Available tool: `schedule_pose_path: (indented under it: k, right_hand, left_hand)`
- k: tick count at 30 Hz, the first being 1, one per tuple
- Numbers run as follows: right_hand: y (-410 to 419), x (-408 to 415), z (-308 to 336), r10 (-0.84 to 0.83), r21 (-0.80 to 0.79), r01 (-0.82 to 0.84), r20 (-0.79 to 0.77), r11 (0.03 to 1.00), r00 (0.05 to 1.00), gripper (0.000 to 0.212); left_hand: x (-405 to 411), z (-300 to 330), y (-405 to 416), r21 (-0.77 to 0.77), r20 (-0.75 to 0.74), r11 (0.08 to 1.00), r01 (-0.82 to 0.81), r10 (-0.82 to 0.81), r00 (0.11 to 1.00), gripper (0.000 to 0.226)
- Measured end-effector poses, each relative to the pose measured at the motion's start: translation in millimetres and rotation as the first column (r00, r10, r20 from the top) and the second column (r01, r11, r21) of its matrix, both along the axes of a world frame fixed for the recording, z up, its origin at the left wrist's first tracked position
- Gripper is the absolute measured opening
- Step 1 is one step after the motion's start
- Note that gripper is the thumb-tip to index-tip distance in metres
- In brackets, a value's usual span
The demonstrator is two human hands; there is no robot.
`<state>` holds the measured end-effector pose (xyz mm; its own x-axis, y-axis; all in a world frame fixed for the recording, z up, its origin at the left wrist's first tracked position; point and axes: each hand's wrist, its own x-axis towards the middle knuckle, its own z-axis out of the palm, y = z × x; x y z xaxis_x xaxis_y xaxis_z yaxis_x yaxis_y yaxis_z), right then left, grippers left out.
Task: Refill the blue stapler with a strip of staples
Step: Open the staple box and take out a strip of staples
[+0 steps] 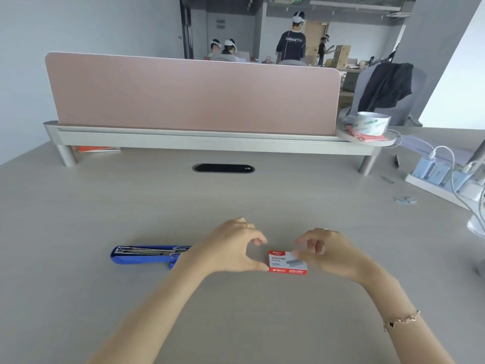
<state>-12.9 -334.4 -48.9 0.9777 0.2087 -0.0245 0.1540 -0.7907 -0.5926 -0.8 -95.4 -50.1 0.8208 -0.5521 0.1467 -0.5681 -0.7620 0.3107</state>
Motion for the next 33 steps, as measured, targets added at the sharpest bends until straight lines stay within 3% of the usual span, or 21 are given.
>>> schedule_pose_path:
  k: [3,6,16,24,33]
  right_hand:
    - [3,-4,1,0.045,-0.081,-0.053,-0.097,0.995,0.994,0.051]
    - [3,-4,-4,0.096,-0.121,-0.105,-0.078,0.987,0.992,0.060]
    - [-1,0,-8,0.070,0.031,-0.067,-0.121,0.997,0.990,0.048]
    - [-2,-2,-6,0.110,-0.021,-0.113,-0.101,0.993,0.989,0.030]
    - [-16,0,-3,0.086,-0.023,-0.090,-0.141,0.996,0.986,0.030]
  left_hand:
    - [-1,-7,-12,0.064,0.025,0.997,0.030,-0.032,0.999,0.048]
    - [0,-13,-17,0.025,0.045,0.999,0.035,-0.036,0.998,0.041]
    - [0,-14,-19,0.013,0.018,1.000,0.021,-0.021,1.000,0.039]
    - [2,-8,-16,0.033,-0.073,0.999,0.024,-0.022,0.997,0.045]
    - [-2,-4,-12,0.149,0.021,0.989,0.001,-0.005,1.000,0.036]
